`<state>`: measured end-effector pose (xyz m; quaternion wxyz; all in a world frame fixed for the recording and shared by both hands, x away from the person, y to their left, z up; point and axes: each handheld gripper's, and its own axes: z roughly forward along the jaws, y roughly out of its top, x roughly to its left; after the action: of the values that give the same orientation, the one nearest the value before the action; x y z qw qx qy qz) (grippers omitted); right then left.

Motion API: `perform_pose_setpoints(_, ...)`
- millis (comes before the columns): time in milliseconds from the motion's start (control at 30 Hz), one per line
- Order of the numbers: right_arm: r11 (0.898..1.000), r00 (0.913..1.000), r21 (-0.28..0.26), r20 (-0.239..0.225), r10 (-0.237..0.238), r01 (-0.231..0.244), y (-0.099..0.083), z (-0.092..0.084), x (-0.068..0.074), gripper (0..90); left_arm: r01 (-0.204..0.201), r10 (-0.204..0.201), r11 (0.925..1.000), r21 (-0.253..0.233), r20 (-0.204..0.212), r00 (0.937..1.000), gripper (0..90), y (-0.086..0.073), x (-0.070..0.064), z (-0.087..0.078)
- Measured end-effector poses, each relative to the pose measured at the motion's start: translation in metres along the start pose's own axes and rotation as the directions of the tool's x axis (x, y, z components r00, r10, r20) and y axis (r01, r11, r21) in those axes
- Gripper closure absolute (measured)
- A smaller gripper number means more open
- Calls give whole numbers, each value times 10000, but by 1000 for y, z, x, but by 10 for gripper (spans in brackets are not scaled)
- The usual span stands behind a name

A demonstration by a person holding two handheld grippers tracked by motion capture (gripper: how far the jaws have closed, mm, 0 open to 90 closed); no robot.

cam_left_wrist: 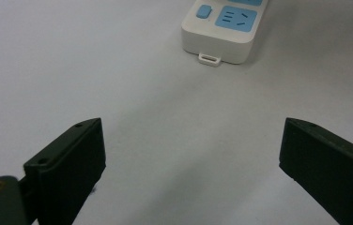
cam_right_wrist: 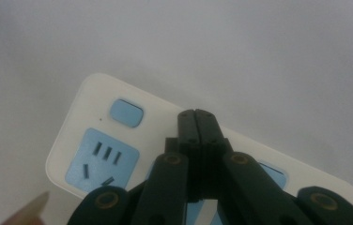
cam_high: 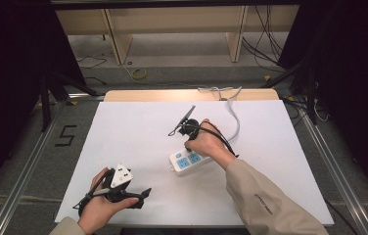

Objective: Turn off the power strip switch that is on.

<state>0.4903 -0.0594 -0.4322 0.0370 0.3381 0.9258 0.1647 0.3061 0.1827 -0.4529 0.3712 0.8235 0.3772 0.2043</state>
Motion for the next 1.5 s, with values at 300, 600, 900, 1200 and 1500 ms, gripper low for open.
perform_pose_setpoints(300, 9992, 9998, 375, 154, -152, 146, 5, 1, 2, 900, -2, 2, 10000, -7, 0, 10000, 70, 0, 0, 0)
perform_pose_setpoints(600, 9985, 9998, 535, 152, -150, 142, 7, 1, 1, 900, -6, 6, 10000, -7, -9, 10000, 70, 0, 0, 0)
perform_pose_setpoints(900, 9978, 9999, 661, 136, -15, 6, 9, 1, 2, 900, -3, 3, 10000, -15, -14, 10000, 70, 0, 0, 0)
perform_pose_setpoints(1200, 9964, 9998, 838, 171, -128, 113, 11, 3, 2, 900, 0, 0, 10000, -19, 8, 10000, 70, 0, -1, 0)
perform_pose_setpoints(1500, 9960, 9999, 897, 103, 8, -17, 11, 3, 2, 900, -27, 27, 10000, 29, 27, 10000, 71, 0, -1, 0)
